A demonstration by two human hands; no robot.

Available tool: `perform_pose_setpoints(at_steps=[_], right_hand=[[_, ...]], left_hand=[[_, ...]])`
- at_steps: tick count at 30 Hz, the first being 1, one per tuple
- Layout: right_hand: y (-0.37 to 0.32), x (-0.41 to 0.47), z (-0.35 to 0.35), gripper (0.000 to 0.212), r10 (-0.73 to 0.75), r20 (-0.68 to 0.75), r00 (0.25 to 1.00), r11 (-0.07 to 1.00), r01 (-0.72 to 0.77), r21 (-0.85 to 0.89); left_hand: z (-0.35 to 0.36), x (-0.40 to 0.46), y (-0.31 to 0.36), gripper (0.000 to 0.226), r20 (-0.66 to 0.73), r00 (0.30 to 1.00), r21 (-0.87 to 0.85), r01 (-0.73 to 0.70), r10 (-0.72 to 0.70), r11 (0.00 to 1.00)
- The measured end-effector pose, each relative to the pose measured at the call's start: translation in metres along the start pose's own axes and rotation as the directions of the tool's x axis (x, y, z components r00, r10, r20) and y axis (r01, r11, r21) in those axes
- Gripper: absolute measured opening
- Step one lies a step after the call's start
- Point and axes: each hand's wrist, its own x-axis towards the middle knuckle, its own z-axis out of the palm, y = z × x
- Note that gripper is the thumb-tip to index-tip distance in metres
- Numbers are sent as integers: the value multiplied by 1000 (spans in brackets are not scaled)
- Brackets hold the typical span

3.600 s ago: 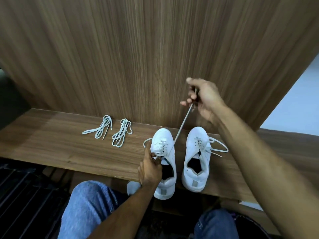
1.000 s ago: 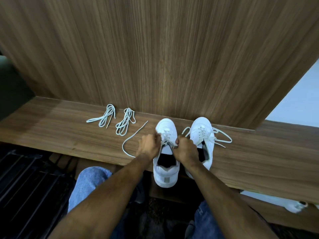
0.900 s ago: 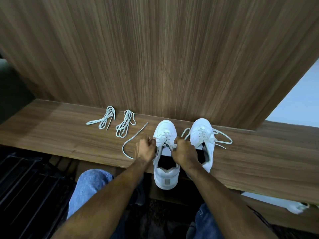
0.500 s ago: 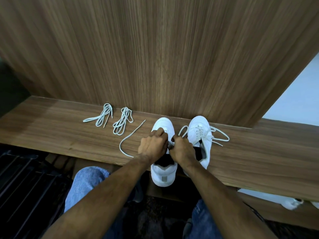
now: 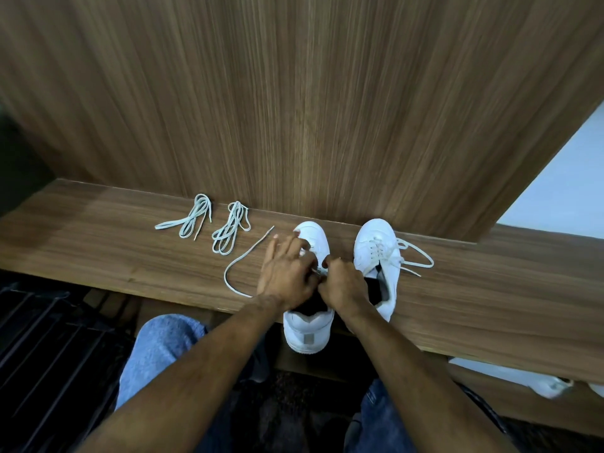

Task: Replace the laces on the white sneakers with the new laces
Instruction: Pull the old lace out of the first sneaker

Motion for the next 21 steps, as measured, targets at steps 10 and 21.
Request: perform_pose_setpoints(at_steps=[10,21], right_hand=[[1,-2,-1,30,-6,-13,1000,1000,6,-13],[0,-3,-3,31,-14,3,1000,1000,14,-16]], left_hand=[[-29,26,-8,23,-341,803,-219,437,-488,872],[3,-3,-9,22,-65,998,11,-25,26,1000]])
